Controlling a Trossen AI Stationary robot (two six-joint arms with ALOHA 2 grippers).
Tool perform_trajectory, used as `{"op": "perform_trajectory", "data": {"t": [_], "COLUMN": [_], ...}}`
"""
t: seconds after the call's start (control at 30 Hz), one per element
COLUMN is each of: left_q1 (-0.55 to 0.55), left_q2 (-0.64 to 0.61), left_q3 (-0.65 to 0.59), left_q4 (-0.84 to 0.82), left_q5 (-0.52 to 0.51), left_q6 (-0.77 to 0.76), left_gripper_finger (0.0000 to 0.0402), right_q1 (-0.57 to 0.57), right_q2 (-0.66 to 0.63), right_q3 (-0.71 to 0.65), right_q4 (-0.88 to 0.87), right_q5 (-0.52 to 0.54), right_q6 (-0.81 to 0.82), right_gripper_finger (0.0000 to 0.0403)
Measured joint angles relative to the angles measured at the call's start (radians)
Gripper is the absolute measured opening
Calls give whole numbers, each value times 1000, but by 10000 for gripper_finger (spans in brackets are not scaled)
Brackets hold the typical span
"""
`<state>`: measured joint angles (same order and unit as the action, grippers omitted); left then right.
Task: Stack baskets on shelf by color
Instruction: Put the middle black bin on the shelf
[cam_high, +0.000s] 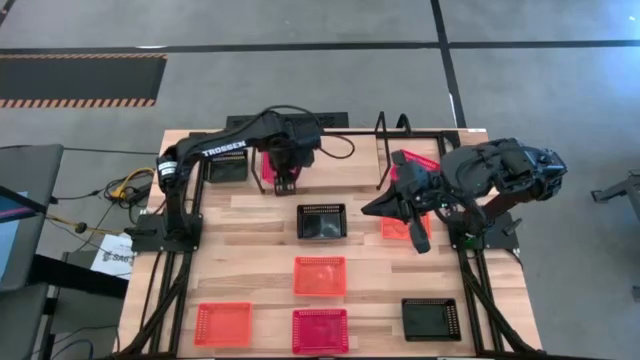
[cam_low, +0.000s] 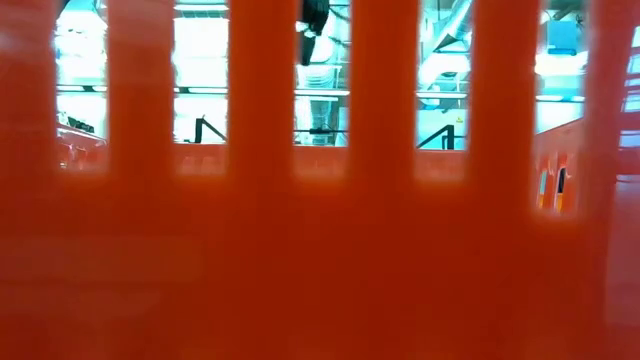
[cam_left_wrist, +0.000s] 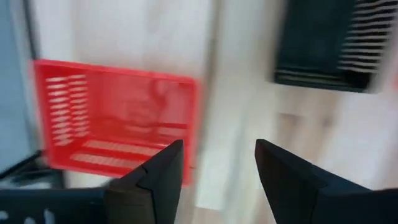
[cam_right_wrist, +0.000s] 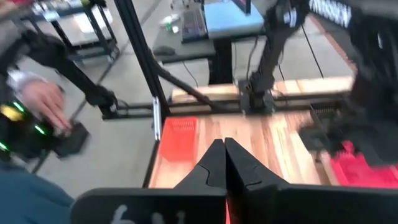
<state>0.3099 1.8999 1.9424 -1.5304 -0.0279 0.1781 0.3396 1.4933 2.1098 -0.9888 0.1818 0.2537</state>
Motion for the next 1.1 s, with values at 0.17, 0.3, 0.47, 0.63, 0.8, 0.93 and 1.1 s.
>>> {"op": "perform_trajectory", "data": {"t": [0.17,0.3,0.47,0.63,0.8,0.93,1.1], "left_q1": [-80,-164,-237,-274,-312,-356,-419], "left_q2": [-8,-48,-124,-272,-458,-586,-707], "left_q3": [98,108,78,48,-17,-77,-166], "left_q4": [-38,-40,-42,-42,-42,-30,-24], "left_q5": [103,95,-16,-90,-102,-194,-304], "left_q6": [-85,-94,-161,-324,-491,-643,-825], "left_gripper_finger": [187,187,187,187,187,187,187], "right_q1": [-25,-45,-62,-69,-87,-115,-153], "right_q2": [0,0,0,0,18,69,180], "right_q3": [-2,-3,-3,-3,-2,-4,-4], "right_q4": [-93,-125,-136,-164,-241,-365,-516], "right_q5": [0,1,1,2,34,93,162], "right_q6": [15,34,33,30,71,153,319], "right_gripper_finger": [7,8,8,8,8,8,9]}}
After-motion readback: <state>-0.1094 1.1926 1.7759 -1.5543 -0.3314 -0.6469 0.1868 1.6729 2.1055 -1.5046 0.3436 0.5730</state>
